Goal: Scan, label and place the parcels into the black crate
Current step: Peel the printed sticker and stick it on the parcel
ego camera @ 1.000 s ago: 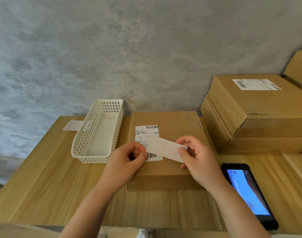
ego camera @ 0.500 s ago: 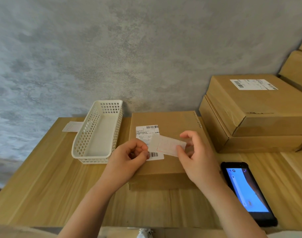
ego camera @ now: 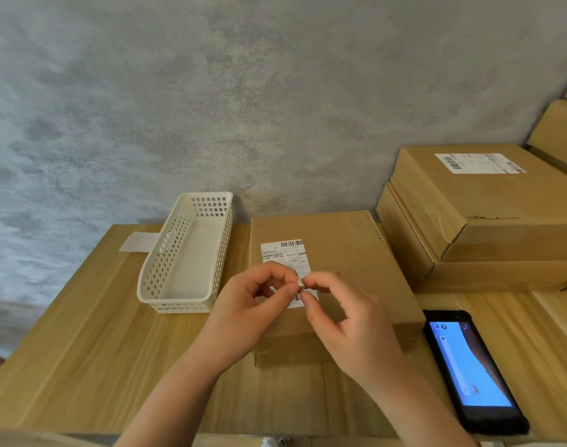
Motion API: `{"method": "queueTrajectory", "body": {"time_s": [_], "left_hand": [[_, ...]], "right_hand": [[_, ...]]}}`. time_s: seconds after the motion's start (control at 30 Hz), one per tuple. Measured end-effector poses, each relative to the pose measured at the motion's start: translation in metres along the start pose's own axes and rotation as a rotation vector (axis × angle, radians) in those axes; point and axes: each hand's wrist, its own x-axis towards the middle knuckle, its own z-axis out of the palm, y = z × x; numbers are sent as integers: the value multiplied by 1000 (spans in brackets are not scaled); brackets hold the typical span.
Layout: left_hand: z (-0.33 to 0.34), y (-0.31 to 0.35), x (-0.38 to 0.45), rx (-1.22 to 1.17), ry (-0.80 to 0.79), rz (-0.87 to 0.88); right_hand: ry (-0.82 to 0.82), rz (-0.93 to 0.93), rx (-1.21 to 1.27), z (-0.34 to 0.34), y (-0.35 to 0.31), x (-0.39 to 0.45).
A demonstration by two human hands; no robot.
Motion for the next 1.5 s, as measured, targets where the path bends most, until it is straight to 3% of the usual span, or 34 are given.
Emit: {"method": "queueTrajectory", "body": {"time_s": [0.23,0.67,1.33,1.4,1.5], "left_hand": [[-1,2,5,51,28,39],[-7,8,14,430,71,177],[-2,1,20,465,95,254],[-1,0,20,405,108,246],[0,-3,19,190,148,200]], "right_hand": [[11,-46,-32,-1,-4,8],[-77,-120,-230,-5,0,29],[-85,-128,-220,-7,5,37],[-100,-38,-34,-8,8,38],[-120,265,237,-7,13,40]]}}
